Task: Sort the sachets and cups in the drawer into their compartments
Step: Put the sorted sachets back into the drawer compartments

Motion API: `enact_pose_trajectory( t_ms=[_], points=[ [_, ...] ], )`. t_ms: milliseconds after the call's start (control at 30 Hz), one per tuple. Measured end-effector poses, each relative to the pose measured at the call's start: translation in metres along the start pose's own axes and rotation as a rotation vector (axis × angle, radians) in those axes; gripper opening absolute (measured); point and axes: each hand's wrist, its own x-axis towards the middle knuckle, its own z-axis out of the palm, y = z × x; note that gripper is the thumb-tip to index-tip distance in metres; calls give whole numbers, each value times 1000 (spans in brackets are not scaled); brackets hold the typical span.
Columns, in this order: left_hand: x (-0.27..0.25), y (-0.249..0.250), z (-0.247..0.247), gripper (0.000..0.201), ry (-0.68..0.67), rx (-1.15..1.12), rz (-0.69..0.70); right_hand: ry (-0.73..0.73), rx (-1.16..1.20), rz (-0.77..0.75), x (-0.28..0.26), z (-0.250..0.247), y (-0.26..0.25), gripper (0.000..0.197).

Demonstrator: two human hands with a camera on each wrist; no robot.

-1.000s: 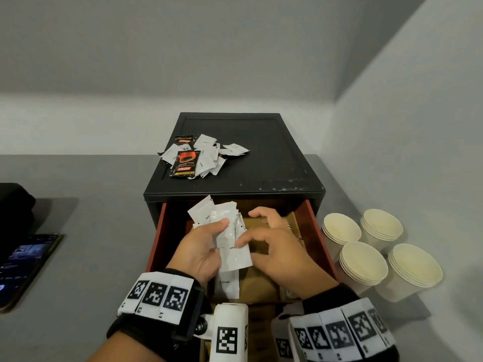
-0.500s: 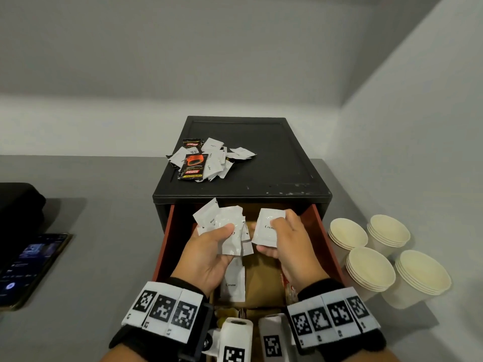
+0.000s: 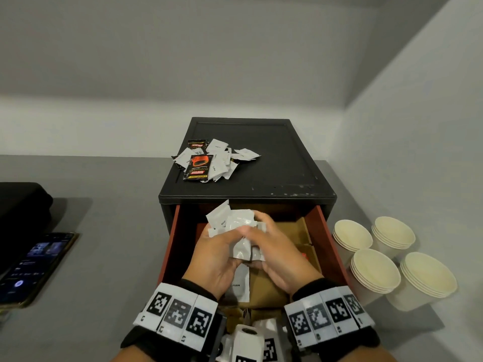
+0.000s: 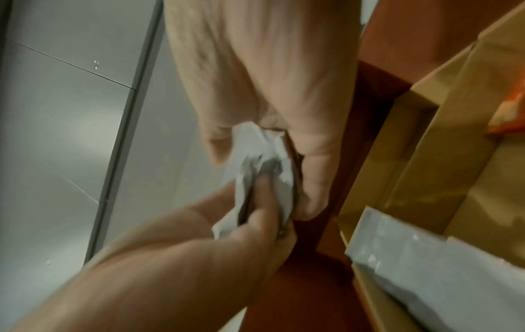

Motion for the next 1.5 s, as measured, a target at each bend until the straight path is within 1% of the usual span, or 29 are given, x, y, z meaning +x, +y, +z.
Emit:
enact_pose_trajectory(
  t_ms=[67, 133, 200, 267, 400, 600, 700, 767, 867, 933, 1000, 1033, 1100, 1167, 1200, 1233, 1300, 1333, 1400, 1433, 1500],
  points=[
    [-1, -1, 1, 30, 4, 2, -12, -21, -59, -36, 1, 4, 4, 41],
    [-2, 2, 2, 27, -7, -39, -73, 7, -118, -81, 2, 4, 6, 39],
    [-4, 5, 1, 28, -21, -65, -119, 6, -125, -70, 1, 2, 6, 35],
    [-5, 5, 0, 31, -25, -61, -113, -25, -121, -29, 0, 1, 5, 33],
    [-3, 3, -5, 35, -12, -61, -116, -79, -115, 24, -4, -2, 1, 35],
    [-2, 3, -6, 34, -30, -20, -129, -136, -99, 62, -12, -10, -7, 32],
    [-2, 1, -4, 34, -13, 21, -115, -153, -147, 65, -15, -9, -10, 35],
    [-1, 1, -4, 35, 11, 32, -99, -156, -201, 39, -16, -9, -10, 38],
    [1, 3, -6, 39, 51, 29, -87, -123, -303, -57, -16, -12, -10, 51],
    [1, 6, -7, 39, 74, 25, -108, -27, -414, -134, -19, -15, -15, 60],
    [1, 10, -7, 34, 100, 11, -151, 62, -546, -253, -24, -19, -24, 65],
    [0, 13, -7, 28, 105, 6, -173, 68, -613, -318, -27, -21, -29, 68],
    [-2, 17, -6, 20, 88, 3, -220, -4, -803, -402, -32, -23, -38, 76],
    [-3, 20, -6, 15, 63, 3, -281, -133, -1039, -384, -34, -19, -43, 79],
    [-3, 20, -6, 13, 51, 6, -312, -187, -1145, -373, -34, -17, -43, 78],
    [-3, 20, -7, 12, 38, 18, -339, -221, -1241, -392, -33, -15, -42, 71],
    [-3, 20, -7, 15, 18, 61, -385, -201, -1378, -521, -31, -11, -38, 41],
    [-3, 20, -8, 18, 16, 69, -401, -164, -1376, -577, -30, -11, -36, 26],
    [-3, 21, -7, 18, 50, 35, -415, -95, -1231, -619, -27, -12, -32, 10],
    [-3, 22, -6, 14, 77, 23, -413, -65, -1107, -611, -25, -12, -30, 9],
    [-2, 23, -7, 6, 132, 28, -392, 11, -856, -607, -21, -15, -28, 17]
  ],
)
